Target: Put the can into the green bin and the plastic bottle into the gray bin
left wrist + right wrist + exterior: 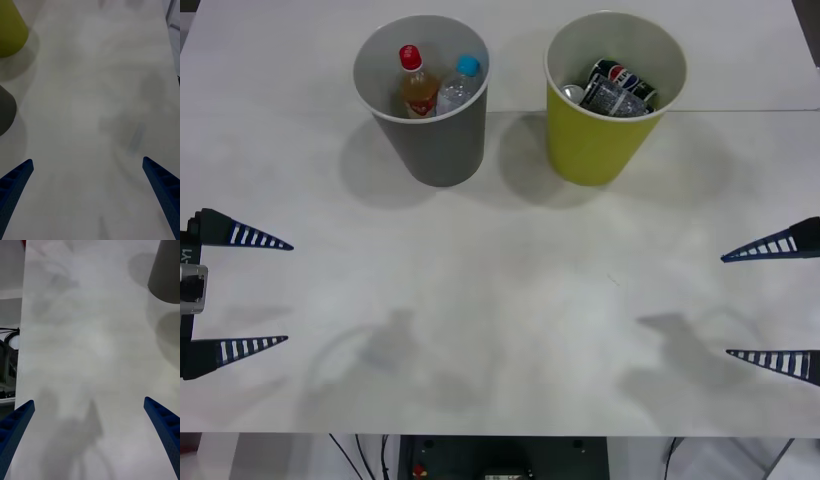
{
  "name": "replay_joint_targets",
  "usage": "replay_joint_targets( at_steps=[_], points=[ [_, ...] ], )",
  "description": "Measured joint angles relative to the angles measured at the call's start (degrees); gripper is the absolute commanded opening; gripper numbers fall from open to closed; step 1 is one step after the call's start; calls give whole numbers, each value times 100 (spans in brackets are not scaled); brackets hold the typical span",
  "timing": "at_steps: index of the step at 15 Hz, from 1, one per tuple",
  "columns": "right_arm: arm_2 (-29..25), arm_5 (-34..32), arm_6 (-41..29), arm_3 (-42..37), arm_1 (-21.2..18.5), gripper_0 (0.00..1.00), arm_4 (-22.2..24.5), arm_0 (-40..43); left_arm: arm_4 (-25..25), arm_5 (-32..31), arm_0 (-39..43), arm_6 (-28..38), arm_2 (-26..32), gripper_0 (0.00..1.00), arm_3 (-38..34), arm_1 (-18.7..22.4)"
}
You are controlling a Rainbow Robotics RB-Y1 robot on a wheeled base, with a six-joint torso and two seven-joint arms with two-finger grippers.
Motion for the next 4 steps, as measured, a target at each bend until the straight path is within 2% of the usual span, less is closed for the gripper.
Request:
replay_joint_targets(
  at_steps=[4],
  points=[
    [-25, 0, 60, -36, 0, 100, 43, 69, 0, 0, 0, 0, 0, 100, 0, 0]
  ],
)
